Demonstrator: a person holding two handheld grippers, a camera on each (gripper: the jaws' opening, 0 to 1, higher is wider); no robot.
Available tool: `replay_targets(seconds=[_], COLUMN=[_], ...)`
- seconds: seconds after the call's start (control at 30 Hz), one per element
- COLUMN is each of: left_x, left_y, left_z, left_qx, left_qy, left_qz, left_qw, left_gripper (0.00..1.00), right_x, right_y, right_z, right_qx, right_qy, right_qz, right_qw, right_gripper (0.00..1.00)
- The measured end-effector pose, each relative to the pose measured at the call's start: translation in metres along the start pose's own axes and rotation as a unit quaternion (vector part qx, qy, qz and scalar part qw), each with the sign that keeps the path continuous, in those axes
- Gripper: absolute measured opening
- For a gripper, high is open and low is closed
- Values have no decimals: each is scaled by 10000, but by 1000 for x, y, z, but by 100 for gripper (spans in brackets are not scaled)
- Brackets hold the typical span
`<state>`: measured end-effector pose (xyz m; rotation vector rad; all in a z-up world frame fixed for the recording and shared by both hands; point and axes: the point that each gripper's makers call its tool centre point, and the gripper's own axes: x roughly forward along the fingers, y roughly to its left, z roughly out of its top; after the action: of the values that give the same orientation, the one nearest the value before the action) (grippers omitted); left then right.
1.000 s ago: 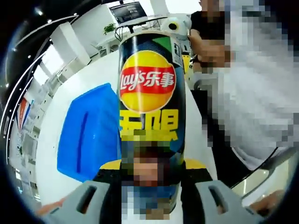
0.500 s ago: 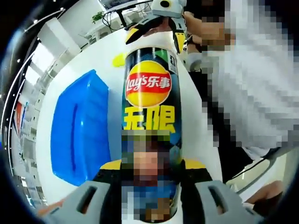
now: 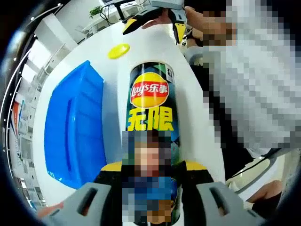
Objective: Open the lid of the chip container on the table, take out the chips, place them into the box in front of the container, and close the lid
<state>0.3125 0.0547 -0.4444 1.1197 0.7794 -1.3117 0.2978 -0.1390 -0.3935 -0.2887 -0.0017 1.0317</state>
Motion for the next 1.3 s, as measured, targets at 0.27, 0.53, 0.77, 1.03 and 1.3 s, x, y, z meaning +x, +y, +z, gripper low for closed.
replay_targets(seconds=[0.27, 0.53, 0.77, 1.03, 1.3], left_x=[0, 0, 0, 1, 1], left_y=[0, -1, 2, 2, 5], left_z=[2, 0, -2, -2, -6], left_qx=[-12, 71, -10, 15, 37], left_qy=[4, 76, 44, 97, 115], left_qz=[-19, -96, -181, -200, -168], left_qw=[10000, 9999, 9998, 9998, 9998], left_gripper=[46, 47, 47, 47, 47], right_x=[-1, 3, 7, 16, 35], right_y=[4, 17, 11, -8, 16], right_z=[-2, -4, -5, -7, -6], right_qx=[186, 318, 787, 2406, 3496], right_qy=[73, 202, 178, 108, 373], right_qz=[118, 364, 300, 39, 422], right_qw=[9997, 9986, 9963, 9705, 9352], right_gripper=[63, 55, 51, 40, 39])
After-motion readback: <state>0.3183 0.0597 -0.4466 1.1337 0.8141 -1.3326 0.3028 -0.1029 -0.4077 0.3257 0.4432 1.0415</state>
